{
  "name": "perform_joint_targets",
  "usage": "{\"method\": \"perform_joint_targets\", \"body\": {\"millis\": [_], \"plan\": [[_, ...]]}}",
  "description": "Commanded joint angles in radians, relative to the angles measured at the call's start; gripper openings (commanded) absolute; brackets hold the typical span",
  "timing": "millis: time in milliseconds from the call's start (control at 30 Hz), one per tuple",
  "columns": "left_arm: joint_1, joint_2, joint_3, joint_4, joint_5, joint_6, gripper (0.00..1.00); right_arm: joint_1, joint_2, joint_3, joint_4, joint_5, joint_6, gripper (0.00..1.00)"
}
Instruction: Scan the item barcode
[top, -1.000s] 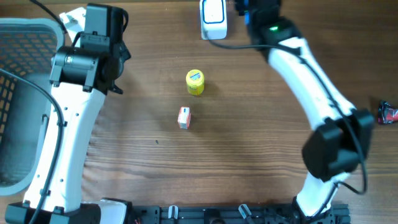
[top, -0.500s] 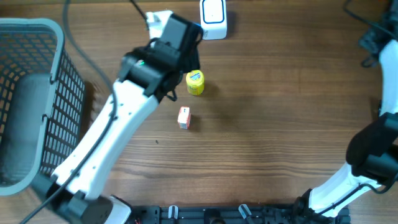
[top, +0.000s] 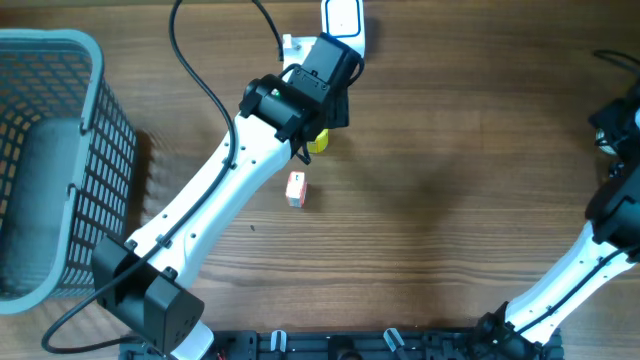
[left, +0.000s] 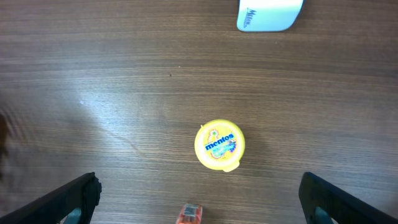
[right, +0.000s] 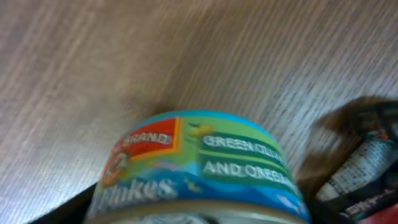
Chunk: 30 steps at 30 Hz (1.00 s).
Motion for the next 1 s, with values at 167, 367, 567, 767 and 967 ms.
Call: {"method": "perform_joint_targets", "body": {"millis": [167,367,567,767,967], "plan": [[-0.005,0.003,-0.006,0.0,-0.047,-0.009,1.0,-0.107,-0.072,0.006,-0.018,-0.026,-0.171,1.0],[-0.002,-0.05,-0.006,0.061,-0.142,-0.008,1.0,-0.063,-0.344,0.026,-0.029,-0.332,-0.161,1.0],[0.072,-0.381,-0.006,0.023,-0.187,0.042,1.0,0.307,-0.463,0.025,-0.215,-0.275,-0.164,1.0],[0.221,-0.739,-0.006,-0.172,-0.249,-0.099,1.0,0.71,-0.458,0.013,-0.284,-0.344,-0.303,1.0],[0.258,-0.862,-0.006,-0.278,-0.264,-0.099,1.0,0.973,-0.458,0.013,-0.346,-0.267,-0.394,1.0]]}}
